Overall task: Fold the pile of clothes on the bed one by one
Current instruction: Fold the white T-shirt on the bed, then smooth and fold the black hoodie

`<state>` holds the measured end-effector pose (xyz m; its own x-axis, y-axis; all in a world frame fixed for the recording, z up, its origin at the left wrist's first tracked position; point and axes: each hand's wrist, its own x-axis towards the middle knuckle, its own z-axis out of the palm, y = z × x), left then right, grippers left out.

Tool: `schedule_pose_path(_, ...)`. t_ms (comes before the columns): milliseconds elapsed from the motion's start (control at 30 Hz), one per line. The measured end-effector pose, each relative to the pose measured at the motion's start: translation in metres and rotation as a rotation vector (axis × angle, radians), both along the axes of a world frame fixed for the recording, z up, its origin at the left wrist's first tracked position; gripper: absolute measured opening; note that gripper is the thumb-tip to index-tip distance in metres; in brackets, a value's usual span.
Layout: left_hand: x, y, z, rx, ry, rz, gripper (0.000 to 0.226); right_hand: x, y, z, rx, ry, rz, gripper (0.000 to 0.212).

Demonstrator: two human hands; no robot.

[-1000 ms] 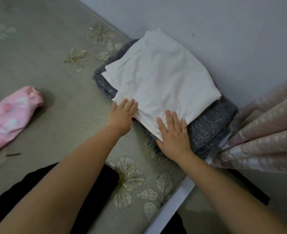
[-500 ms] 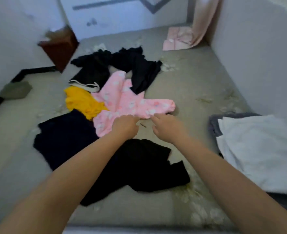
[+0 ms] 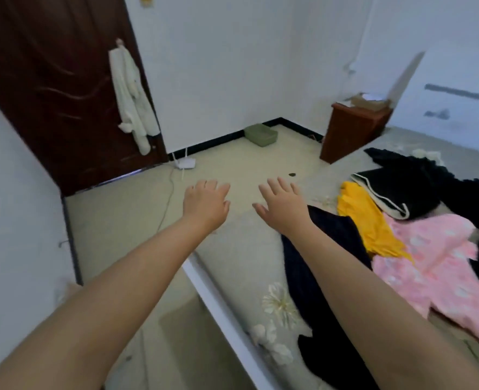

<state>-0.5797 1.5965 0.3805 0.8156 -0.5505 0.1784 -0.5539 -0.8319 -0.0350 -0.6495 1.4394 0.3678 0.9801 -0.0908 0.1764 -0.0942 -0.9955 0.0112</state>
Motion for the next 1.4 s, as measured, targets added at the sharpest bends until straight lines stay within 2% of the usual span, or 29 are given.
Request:
schedule_pose_path(167, 0.087, 0.107, -0.021, 0.011, 0.004, 0.167, 0.044, 0.116, 0.100, -0.020, 0.063, -0.035, 0.090, 0.056)
schedule_pose_path(333, 0.174, 0.172, -0.048, 0.035, 0.049, 0.288, 0.043, 0.218, 0.147, -0.054, 0.084, 0.088, 0.109, 0.055)
schedule_pose_path(600, 0.368, 0.213, -0.038, 0.033, 0.052, 0.396, 0.046, 0.424, 0.172, -0.060, 0.126, 0.120, 0.110, 0.055)
schedule_pose_path(867, 0.558, 0.226, 0.007, 0.020, -0.044, 0.398, 0.049, 0.620, 0.181, -0.021, 0.127, -0.018, 0.089, 0.054)
schedule_pose_path(1033, 0.682, 0.199, 0.019, 0.019, -0.119, 0.285, 0.049, 0.728, 0.147, -0.010, 0.151, -0.081, -0.019, 0.056)
schedule_pose_path(1133, 0.758, 0.157, 0.018, 0.061, -0.094, 0.186, 0.047, 0.774, 0.105, -0.008, 0.131, -0.072, -0.124, 0.056)
schedule_pose_path(1233, 0.815, 0.082, 0.012, 0.073, -0.016, 0.070, 0.045, 0.799, 0.049, -0.013, 0.113, -0.035, -0.244, 0.057)
schedule_pose_path(1400, 0.848, -0.091, -0.015, 0.130, 0.062, -0.296, 0.040, 0.788, -0.066, -0.035, 0.136, 0.024, -0.563, 0.057)
